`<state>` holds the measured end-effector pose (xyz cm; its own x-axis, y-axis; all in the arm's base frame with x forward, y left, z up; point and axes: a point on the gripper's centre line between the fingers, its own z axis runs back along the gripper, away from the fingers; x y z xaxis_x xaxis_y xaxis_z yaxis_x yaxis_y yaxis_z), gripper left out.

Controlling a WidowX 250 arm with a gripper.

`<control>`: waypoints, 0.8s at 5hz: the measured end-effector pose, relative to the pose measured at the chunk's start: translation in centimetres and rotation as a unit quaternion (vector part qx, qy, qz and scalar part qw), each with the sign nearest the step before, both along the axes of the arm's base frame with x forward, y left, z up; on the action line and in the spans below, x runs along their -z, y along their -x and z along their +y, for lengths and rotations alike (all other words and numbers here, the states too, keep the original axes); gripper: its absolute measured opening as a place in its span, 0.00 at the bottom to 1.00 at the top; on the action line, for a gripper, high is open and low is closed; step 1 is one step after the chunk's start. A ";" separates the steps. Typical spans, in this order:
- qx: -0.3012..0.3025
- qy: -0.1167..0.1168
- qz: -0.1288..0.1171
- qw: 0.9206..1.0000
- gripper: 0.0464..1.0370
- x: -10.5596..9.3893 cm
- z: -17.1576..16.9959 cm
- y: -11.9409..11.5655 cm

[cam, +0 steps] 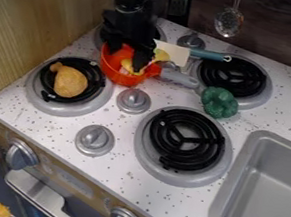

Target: Put the yellow brush in to the center of the burner

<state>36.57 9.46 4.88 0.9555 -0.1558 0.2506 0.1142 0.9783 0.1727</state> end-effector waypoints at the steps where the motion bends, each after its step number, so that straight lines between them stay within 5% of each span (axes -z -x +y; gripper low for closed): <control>1: 0.008 -0.002 0.003 1.000 0.96 0.3 0.0 -0.2; 4: 0.011 -0.003 0.005 1.000 0.96 1.0 0.3 -1.2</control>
<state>37.73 9.74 3.92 0.9546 -0.1773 0.2395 0.1367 0.9747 0.1767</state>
